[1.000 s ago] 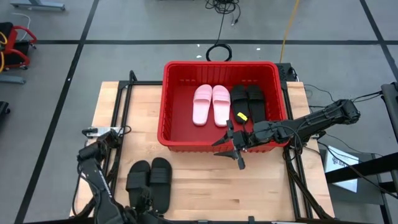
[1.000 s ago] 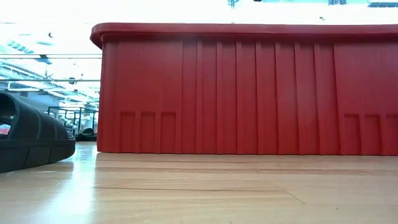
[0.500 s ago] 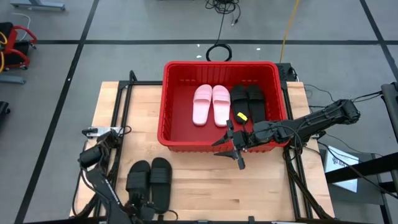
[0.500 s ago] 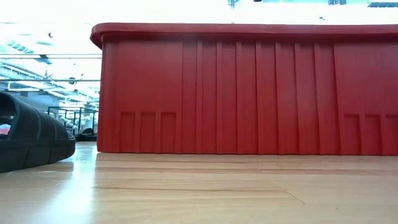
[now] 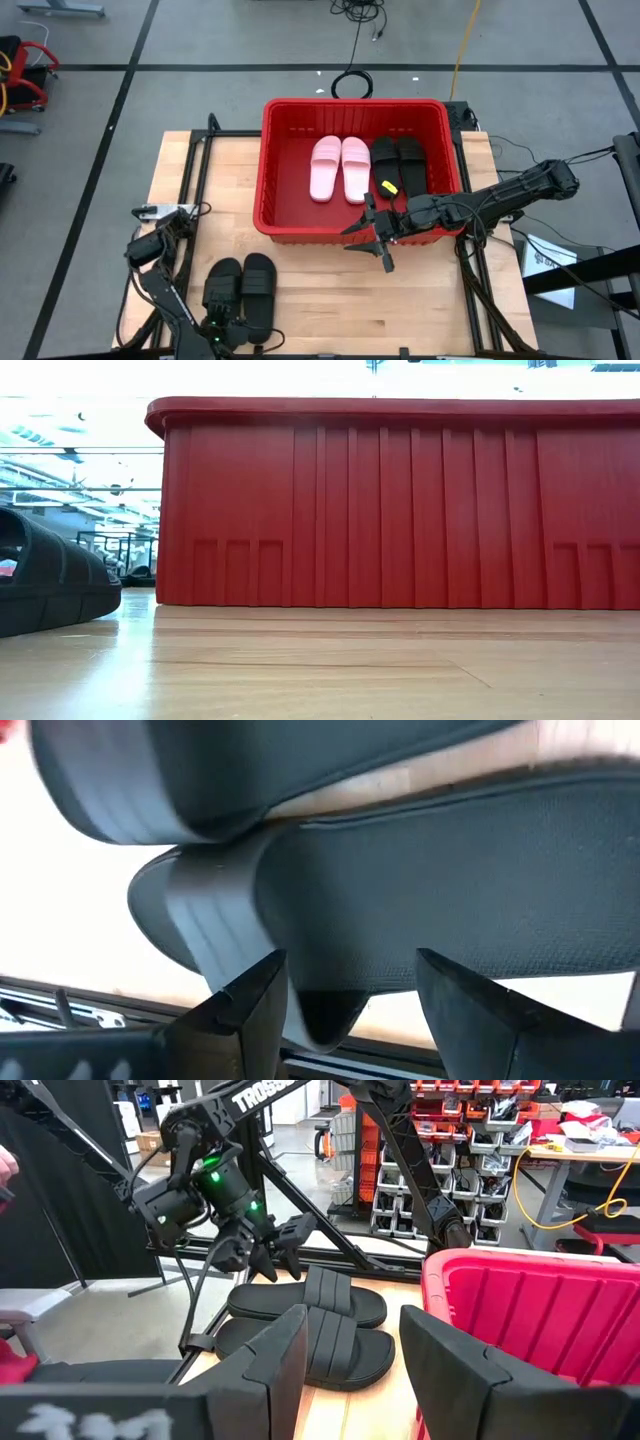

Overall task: Pick and place slides into bin
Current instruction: Put the black slide into the red bin

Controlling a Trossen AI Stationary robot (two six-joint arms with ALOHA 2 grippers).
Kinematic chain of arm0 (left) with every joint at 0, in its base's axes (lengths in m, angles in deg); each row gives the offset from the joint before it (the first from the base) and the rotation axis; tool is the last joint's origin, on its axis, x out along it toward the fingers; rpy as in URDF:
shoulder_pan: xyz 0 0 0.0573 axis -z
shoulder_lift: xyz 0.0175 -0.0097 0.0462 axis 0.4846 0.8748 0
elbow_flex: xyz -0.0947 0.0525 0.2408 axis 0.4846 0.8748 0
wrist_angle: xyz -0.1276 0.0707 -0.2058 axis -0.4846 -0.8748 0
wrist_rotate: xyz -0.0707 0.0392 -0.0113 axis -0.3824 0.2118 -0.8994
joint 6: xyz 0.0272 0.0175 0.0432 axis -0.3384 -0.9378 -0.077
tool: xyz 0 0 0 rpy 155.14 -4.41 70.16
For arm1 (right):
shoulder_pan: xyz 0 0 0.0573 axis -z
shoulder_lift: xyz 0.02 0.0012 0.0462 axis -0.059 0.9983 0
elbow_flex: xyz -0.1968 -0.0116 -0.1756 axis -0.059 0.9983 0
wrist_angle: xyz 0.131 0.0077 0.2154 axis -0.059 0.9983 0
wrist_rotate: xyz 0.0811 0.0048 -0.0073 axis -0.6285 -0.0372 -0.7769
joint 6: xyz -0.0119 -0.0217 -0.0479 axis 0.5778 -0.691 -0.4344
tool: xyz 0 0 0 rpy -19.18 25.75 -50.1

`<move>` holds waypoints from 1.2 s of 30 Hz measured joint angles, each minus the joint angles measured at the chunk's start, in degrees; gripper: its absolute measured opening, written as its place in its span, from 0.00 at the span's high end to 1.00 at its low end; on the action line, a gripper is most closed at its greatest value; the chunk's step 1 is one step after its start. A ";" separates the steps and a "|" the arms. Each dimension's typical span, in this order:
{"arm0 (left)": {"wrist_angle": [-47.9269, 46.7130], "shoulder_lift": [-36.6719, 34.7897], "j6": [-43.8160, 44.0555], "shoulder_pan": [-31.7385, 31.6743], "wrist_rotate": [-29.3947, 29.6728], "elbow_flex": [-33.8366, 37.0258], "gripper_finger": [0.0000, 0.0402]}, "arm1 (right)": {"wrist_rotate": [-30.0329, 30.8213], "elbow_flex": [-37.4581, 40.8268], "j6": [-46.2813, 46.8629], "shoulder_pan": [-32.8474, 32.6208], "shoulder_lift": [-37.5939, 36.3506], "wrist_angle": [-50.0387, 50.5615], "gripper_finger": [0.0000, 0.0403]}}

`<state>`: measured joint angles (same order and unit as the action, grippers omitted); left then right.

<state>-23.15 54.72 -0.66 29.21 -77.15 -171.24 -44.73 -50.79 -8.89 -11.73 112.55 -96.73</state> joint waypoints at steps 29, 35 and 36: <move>-0.06 -3.46 -1.60 -1.92 2.86 9.96 0.47 | 0.00 0.00 0.02 0.00 0.00 0.35 0.63; -0.02 -3.46 -0.99 -2.26 5.39 10.19 0.47 | 0.00 0.00 0.02 0.00 0.00 0.35 0.63; 0.01 -3.46 -0.59 -2.33 6.44 10.19 0.47 | 0.00 0.00 0.02 0.00 0.00 0.35 0.63</move>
<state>-23.15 51.27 -1.25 26.88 -70.71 -161.06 -44.73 -50.79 -8.87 -11.73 112.55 -96.38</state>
